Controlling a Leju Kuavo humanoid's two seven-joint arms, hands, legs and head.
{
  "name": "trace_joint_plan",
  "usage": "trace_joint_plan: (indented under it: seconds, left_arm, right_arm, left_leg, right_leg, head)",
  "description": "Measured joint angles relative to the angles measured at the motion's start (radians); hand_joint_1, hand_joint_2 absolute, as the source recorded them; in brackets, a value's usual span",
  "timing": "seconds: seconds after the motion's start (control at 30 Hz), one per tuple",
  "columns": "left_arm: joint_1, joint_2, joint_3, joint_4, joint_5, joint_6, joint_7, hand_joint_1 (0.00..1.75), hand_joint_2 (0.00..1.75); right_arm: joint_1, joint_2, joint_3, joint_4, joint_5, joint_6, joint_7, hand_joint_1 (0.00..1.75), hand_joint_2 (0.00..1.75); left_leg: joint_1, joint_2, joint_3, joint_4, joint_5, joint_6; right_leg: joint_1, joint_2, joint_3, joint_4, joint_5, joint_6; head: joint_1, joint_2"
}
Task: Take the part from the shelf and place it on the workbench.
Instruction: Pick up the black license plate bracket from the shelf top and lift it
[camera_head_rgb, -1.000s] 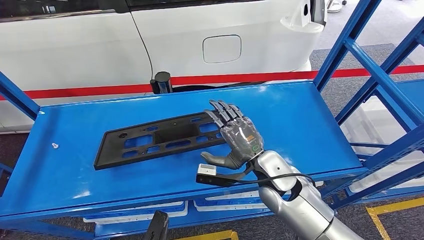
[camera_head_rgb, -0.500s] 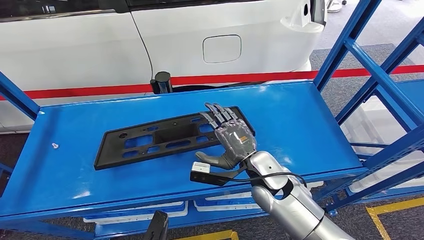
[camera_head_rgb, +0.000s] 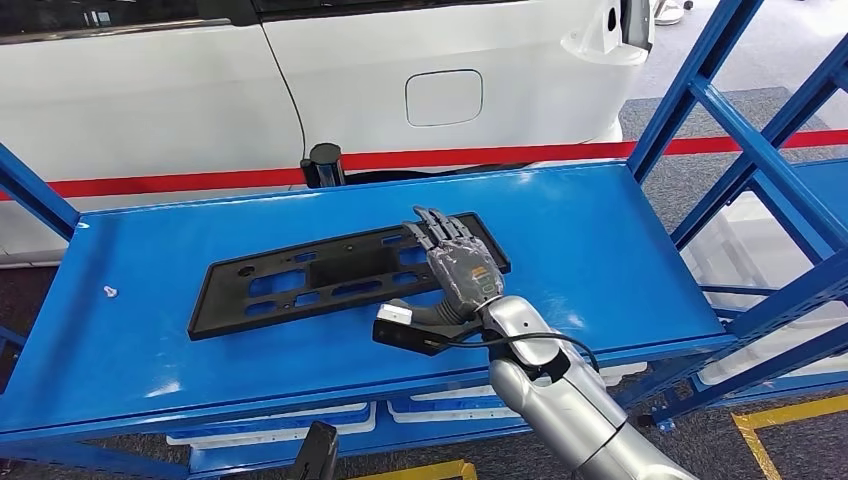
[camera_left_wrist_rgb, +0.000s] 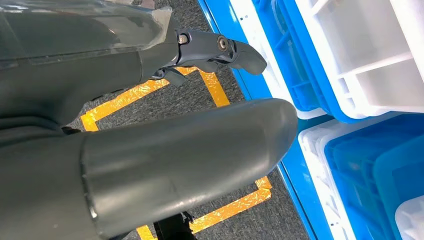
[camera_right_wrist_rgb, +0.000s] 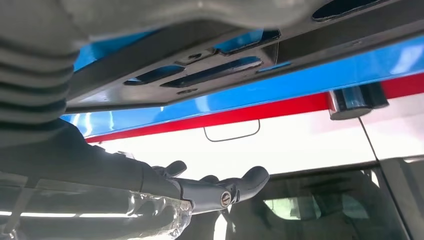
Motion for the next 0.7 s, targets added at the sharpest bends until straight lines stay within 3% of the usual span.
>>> trace_joint_plan:
  seconds: [0.3,0.7]
  left_arm:
    - [0.0,0.002,0.0,0.0,-0.007,0.001,0.007,0.0,0.0]
    - [-0.002,0.012,-0.026,0.0,-0.048,-0.031,0.032,0.0,0.0]
  right_arm:
    - [-0.023,0.063,-0.001,0.08,0.087,0.035,0.002,0.0,1.75]
    - [-0.023,0.076,-0.005,0.124,0.202,0.04,0.053,0.0,1.75]
  left_leg:
    - [0.0,0.0,0.0,0.0,0.0,0.0]
    - [0.0,0.0,0.0,0.0,0.0,0.0]
  right_leg:
    - [0.0,0.0,0.0,0.0,0.0,0.0]
    - [0.0,0.0,0.0,0.0,0.0,0.0]
  head:
    - [0.0,0.0]
    - [0.0,0.0]
